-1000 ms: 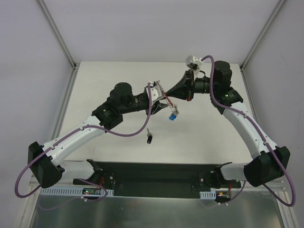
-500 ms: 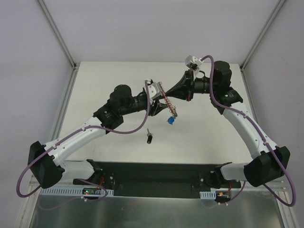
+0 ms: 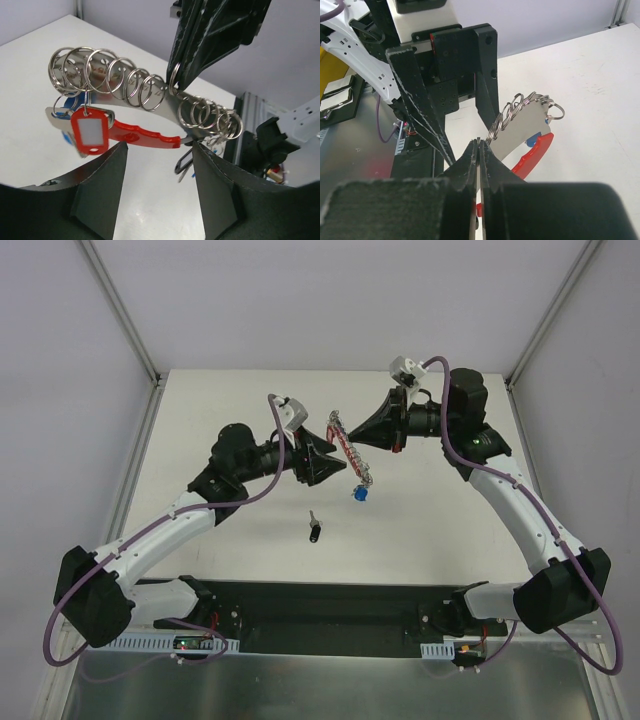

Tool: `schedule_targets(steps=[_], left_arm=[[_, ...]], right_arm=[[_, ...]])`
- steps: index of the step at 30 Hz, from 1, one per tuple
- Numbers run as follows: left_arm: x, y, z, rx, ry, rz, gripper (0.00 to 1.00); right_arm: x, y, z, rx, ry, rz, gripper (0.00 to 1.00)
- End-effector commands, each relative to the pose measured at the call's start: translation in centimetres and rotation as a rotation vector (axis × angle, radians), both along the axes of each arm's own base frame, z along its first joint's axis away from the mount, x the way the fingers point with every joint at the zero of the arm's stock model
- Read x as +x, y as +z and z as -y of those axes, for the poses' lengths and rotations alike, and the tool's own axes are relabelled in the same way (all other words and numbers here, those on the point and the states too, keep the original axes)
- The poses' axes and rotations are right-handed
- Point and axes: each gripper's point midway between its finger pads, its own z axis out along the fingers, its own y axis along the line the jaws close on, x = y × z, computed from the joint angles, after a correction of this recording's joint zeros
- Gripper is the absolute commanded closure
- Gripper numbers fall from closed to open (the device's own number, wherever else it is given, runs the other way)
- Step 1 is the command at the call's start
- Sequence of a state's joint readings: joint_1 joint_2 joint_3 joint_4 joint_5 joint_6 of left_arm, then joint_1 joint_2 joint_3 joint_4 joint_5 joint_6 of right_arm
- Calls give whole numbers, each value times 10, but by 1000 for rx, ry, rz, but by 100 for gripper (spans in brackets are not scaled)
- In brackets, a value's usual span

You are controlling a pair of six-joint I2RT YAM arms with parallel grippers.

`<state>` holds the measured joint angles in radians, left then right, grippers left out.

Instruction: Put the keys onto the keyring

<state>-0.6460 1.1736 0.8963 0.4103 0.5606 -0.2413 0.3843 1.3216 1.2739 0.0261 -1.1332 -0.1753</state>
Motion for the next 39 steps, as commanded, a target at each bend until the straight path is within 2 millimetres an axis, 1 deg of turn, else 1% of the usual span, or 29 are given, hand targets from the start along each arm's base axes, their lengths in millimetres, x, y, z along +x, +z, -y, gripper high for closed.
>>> schedule_targets(steps=[1,7,16,21,28,32,35,36,38,39], left_arm=[[-15,43,2,-161,-68,9,46],[-14,56,4,-212,-74,-5,44],[-4,50,10,-222,-52,-96,42],[-4,51,13,-229,-69,-116,45],[-8,60,15,-258,-99,-118,54],[-11,63,15,-265,-112,-122,66],[-10,63,14,-268,-105,-121,72],[-10,62,14,-265,-104,-122,77],[-10,63,13,-269,-100,-117,82],[-10,63,13,-266,-96,-115,88]], right_arm=[[-3,15,-3,29,18,69,99],[-5,16,-5,30,24,72,99],[-7,18,-6,32,26,78,99],[-7,18,-7,33,27,81,98],[-5,15,-7,29,21,75,99],[-3,14,-8,26,18,73,99],[-3,12,-8,24,18,69,99],[-2,12,-8,24,17,70,99],[-1,11,-8,19,13,64,99],[-1,10,-8,17,10,68,99]])
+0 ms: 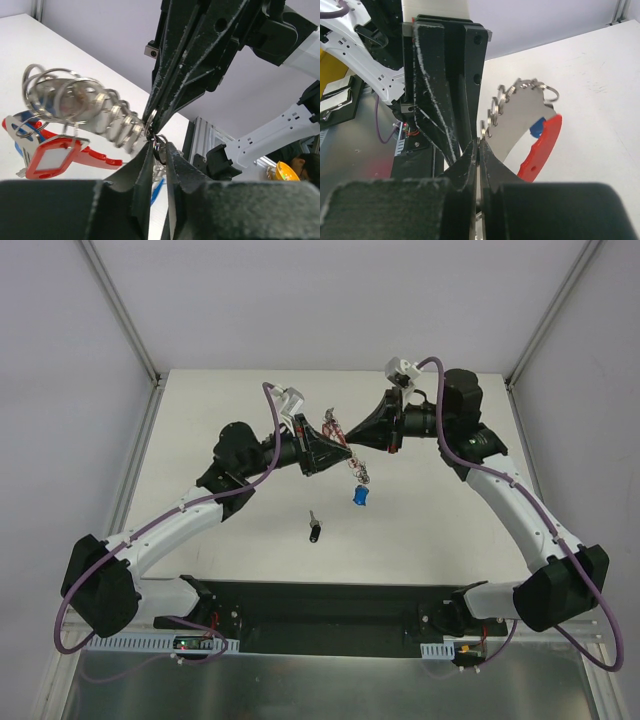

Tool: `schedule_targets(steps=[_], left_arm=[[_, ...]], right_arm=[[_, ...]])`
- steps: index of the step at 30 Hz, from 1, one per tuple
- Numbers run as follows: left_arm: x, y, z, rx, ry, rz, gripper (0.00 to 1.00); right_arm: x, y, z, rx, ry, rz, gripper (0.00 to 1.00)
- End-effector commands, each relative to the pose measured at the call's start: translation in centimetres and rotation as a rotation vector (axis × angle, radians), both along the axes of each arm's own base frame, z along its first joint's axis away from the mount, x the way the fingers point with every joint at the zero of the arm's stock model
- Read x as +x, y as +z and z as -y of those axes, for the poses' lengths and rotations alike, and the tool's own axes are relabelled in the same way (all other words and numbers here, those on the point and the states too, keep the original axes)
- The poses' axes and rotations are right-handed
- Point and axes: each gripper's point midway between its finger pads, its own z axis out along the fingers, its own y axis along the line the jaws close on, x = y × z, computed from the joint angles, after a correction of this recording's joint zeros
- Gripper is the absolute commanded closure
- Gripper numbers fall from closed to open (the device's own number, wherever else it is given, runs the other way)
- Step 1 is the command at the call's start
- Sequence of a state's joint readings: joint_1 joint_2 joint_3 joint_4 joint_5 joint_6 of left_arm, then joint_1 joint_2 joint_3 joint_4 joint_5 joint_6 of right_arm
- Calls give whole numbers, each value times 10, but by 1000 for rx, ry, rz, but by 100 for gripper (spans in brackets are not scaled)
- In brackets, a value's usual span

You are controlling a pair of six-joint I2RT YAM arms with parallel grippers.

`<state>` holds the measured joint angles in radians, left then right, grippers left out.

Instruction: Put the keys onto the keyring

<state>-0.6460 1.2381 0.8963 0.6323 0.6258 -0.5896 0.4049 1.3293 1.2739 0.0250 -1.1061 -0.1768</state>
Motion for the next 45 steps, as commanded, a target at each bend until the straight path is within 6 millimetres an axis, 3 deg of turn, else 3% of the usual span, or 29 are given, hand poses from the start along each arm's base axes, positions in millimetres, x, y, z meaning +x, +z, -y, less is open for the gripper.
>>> schedule_targets(steps=[1,4,9,16,20,25,28,30,34,38,41,42,45], left_arm=[[-1,34,-6,-64,6,83,92],[1,31,-9,-43,28,85,100],[5,27,-17,-4,69,98,100],[16,12,-29,136,142,89,100],[26,-5,-41,276,202,122,100],[39,-1,-43,336,234,214,100],[52,-1,-39,373,234,277,100],[62,1,-37,403,239,345,100],[81,-11,-32,488,232,454,100],[90,-24,-28,578,169,640,100],[100,-54,-31,702,137,700,100],[103,-56,-31,728,132,726,100],[136,-96,-44,917,184,736,100]], right_arm=[[0,12,-2,21,11,76,99],[2,8,-1,5,-9,79,99],[4,1,2,-20,-35,63,98],[30,-25,15,-92,-252,4,99],[29,-46,24,-133,-327,-56,95],[17,-66,27,-168,-336,-112,93],[15,-74,28,-182,-355,-141,84],[15,-76,32,-196,-384,-153,71],[16,-78,46,-252,-454,-142,57],[27,-65,53,-253,-497,-113,43],[37,-60,55,-252,-519,-100,32],[45,-61,54,-260,-529,-109,32],[55,-73,53,-282,-542,-147,32]])
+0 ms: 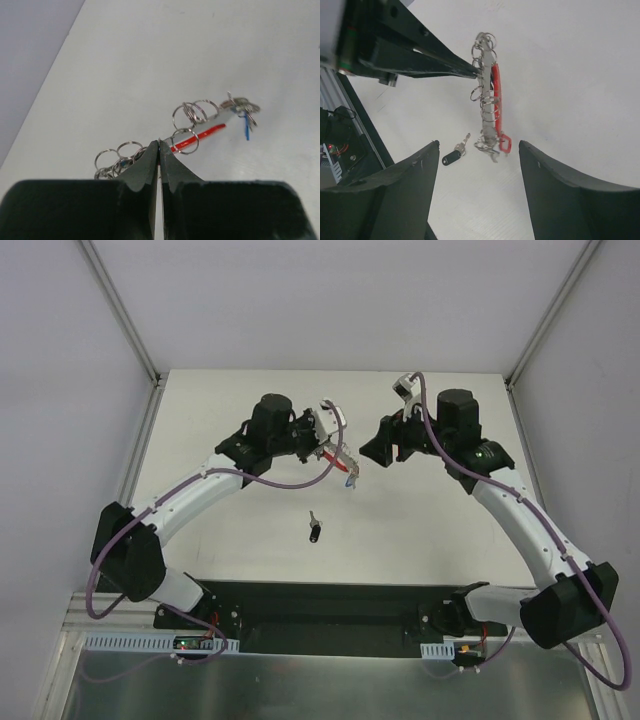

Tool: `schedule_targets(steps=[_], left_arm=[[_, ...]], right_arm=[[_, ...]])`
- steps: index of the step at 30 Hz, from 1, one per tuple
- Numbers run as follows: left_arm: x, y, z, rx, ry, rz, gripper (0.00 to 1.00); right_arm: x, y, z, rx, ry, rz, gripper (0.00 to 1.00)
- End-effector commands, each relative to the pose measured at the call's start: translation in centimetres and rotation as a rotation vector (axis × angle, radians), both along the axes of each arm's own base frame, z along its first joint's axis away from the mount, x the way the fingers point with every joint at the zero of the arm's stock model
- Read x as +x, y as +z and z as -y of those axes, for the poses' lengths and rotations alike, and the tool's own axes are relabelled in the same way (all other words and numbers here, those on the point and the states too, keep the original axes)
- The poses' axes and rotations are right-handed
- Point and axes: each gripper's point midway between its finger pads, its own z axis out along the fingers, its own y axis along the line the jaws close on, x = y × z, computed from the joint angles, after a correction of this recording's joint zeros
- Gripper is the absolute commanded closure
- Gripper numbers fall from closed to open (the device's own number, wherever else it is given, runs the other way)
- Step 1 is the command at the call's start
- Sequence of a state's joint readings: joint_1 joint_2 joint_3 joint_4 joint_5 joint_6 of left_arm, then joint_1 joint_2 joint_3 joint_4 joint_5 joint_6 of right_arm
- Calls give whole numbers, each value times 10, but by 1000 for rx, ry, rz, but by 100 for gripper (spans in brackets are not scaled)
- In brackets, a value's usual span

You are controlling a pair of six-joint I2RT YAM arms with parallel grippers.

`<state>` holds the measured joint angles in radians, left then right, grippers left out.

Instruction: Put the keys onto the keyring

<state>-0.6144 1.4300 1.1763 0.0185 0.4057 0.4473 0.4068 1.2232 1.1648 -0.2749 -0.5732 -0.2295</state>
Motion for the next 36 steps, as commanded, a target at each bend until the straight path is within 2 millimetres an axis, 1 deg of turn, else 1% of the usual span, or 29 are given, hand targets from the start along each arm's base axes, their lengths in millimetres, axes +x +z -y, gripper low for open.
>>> schedule_targets(steps=[1,2,4,6,7,8,9,10,11,12,14,15,16,17,18,20,21,23,24,26,27,29,30,31,32,36], left_arm=[[44,-35,-13,259,52,129,100],[40,-34,-8,239,25,110,100],[35,-41,-4,212,8,76,100],[31,-62,-2,212,17,-2,100],[26,-69,0,206,2,-30,100],[15,-82,4,195,-30,-83,100],[11,-94,7,206,-39,-110,100],[10,-101,8,210,-36,-123,100],[7,-107,11,204,-25,-154,100],[2,-113,17,192,-40,-186,100],[-4,-110,32,116,-57,-228,100],[-4,-113,36,102,-56,-225,100],[-3,-117,39,92,-44,-219,100],[0,-121,41,56,-15,-221,100],[1,-128,41,53,-2,-236,100],[-1,-130,44,6,8,-260,100],[-3,-127,46,-15,2,-264,100],[-6,-124,48,-51,1,-285,100],[-5,-117,50,-76,-2,-274,100],[-5,-107,50,-118,-13,-287,100],[-3,-94,50,-153,-21,-261,100],[-3,-83,47,-196,-32,-267,100],[-3,-70,46,-225,-43,-243,100],[-5,-66,45,-239,-52,-246,100],[-9,-58,44,-256,-77,-235,100],[-21,-40,46,-287,-149,-219,100]], right_arm=[[20,4,0,-12,-33,5,32],[20,1,1,-14,-37,-4,32],[19,-9,3,-26,-47,-23,32],[20,-17,6,-44,-65,-31,32],[19,-23,8,-56,-69,-40,32],[19,-27,9,-65,-71,-47,32],[19,-28,10,-70,-74,-48,32],[18,-35,11,-83,-75,-65,32],[18,-35,12,-85,-78,-63,32],[19,-39,13,-92,-84,-70,32],[19,-47,14,-99,-90,-86,32],[20,-50,15,-103,-97,-91,32],[20,-52,15,-102,-99,-92,32],[20,-59,16,-108,-102,-105,32],[20,-62,16,-110,-104,-106,32],[20,-68,16,-111,-103,-111,32],[17,-74,17,-116,-102,-122,32],[19,-77,19,-112,-107,-113,32],[18,-80,18,-103,-100,-111,32],[19,-81,19,-85,-94,-109,33],[18,-79,17,-68,-79,-105,34],[19,-78,18,-54,-71,-106,35],[18,-77,17,-39,-51,-104,36],[17,-76,18,-29,-45,-103,37],[16,-75,16,-21,-33,-99,37],[10,-66,8,22,51,-79,40]])
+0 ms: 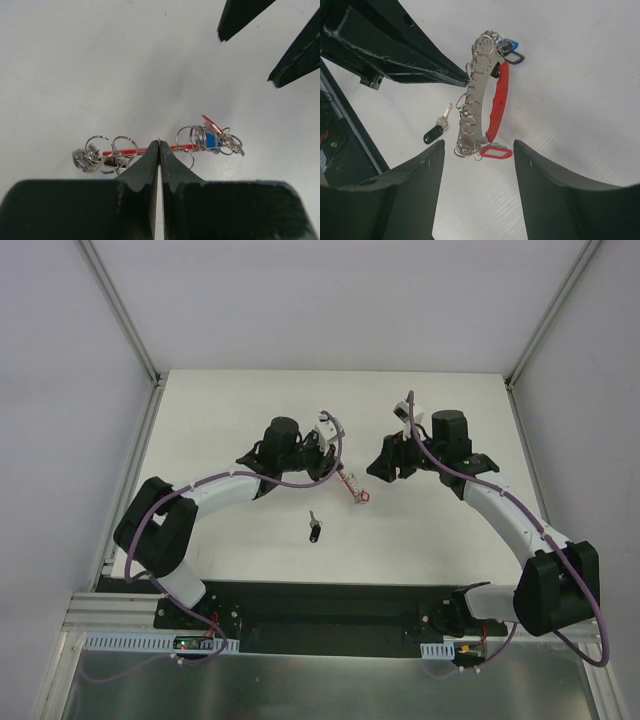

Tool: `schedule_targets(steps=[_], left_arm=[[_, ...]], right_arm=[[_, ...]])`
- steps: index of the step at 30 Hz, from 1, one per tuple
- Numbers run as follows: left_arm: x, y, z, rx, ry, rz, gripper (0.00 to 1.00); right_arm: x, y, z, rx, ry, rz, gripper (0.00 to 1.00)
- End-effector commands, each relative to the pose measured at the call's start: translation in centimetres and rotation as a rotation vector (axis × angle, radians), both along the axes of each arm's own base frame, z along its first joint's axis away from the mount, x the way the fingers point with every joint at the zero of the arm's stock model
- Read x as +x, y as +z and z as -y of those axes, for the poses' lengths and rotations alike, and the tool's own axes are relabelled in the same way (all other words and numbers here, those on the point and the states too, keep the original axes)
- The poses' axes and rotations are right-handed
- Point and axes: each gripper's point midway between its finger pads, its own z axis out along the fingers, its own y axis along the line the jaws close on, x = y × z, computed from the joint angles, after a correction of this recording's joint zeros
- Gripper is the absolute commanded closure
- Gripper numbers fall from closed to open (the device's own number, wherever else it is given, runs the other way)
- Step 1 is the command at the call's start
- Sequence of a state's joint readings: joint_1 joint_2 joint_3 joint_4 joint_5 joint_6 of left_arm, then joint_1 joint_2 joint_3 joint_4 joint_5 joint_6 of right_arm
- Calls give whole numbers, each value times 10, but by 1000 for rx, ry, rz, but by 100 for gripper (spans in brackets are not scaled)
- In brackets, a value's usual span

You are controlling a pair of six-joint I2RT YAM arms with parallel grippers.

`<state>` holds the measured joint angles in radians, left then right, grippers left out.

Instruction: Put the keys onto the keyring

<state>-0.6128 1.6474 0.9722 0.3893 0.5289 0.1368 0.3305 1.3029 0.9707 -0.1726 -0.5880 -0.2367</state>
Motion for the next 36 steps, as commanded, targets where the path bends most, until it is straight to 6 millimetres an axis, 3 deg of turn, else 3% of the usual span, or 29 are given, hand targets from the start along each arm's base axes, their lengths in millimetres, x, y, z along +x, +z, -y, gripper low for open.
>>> schedule_targets(steps=[1,14,26,36], left_arm=[[-17,71,14,-176,-123,117,100],[-51,153,10,-271,-273,253,100],[-70,183,-2,-258,-310,314,100],[-79,200,-3,-280,-334,339,100]], right_arm=[[-4,27,-16,96,123,83,40],[-15,70,-31,186,286,179,52],[-27,125,-37,242,393,320,54],[-48,132,-54,235,498,357,56]])
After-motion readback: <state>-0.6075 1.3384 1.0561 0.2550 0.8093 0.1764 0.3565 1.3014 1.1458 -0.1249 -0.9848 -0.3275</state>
